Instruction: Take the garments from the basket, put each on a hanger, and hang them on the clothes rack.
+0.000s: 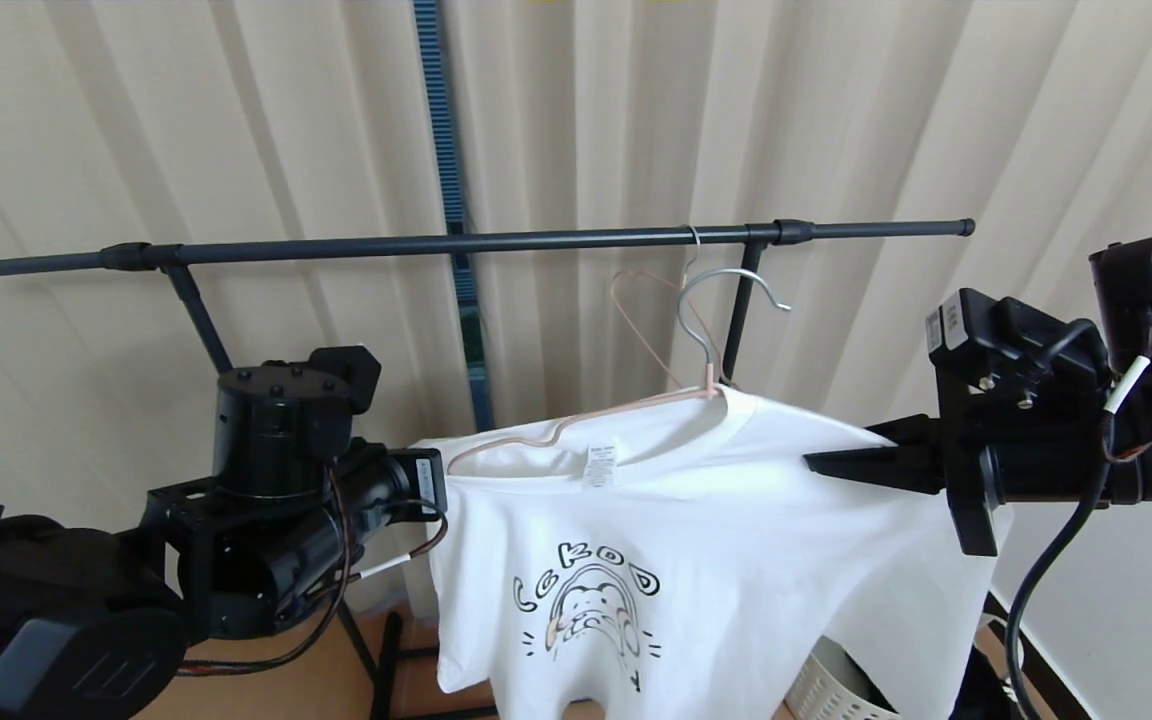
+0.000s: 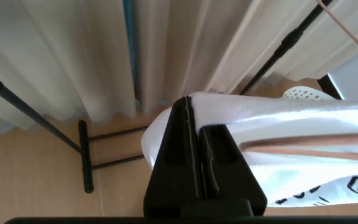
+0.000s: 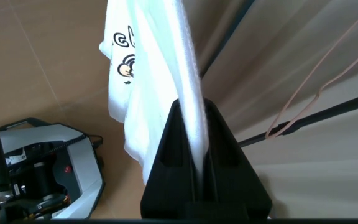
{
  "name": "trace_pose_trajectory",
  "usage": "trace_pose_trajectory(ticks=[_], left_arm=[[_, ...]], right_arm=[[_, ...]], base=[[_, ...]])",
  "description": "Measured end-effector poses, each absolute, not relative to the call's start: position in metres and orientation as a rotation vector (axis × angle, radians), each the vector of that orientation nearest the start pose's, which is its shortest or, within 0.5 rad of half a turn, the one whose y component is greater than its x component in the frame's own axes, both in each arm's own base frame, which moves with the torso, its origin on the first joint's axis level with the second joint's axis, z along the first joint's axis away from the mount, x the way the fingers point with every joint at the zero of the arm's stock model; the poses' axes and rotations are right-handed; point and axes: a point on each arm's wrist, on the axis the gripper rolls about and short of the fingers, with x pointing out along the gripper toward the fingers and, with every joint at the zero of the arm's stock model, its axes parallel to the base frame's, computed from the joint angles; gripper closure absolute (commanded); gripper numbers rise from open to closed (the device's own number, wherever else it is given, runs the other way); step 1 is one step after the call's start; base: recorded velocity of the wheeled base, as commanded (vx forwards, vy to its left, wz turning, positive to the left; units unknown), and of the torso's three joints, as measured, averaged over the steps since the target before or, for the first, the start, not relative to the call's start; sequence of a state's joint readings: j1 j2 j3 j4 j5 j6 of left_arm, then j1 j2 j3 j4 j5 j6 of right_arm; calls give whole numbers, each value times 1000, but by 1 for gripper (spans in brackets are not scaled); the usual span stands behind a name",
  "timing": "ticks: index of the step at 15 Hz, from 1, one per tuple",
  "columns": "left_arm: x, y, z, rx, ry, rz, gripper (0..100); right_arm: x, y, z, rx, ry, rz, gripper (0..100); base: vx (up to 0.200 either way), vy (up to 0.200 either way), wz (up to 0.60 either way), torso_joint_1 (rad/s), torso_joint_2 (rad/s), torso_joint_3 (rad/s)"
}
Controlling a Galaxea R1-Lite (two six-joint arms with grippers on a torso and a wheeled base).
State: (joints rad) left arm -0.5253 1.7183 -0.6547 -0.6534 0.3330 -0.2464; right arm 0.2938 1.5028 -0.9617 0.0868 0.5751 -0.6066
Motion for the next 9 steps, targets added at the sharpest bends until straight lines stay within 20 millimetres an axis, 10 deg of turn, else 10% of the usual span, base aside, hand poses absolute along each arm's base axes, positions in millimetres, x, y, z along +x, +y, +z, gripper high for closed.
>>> trace_pose_trajectory(ticks=[9], left_arm=[[248, -148, 183, 42, 276, -195, 100]], right_arm=[[236, 89, 210, -457, 401, 971, 100]], base=[[0, 0, 0, 0, 0, 0]])
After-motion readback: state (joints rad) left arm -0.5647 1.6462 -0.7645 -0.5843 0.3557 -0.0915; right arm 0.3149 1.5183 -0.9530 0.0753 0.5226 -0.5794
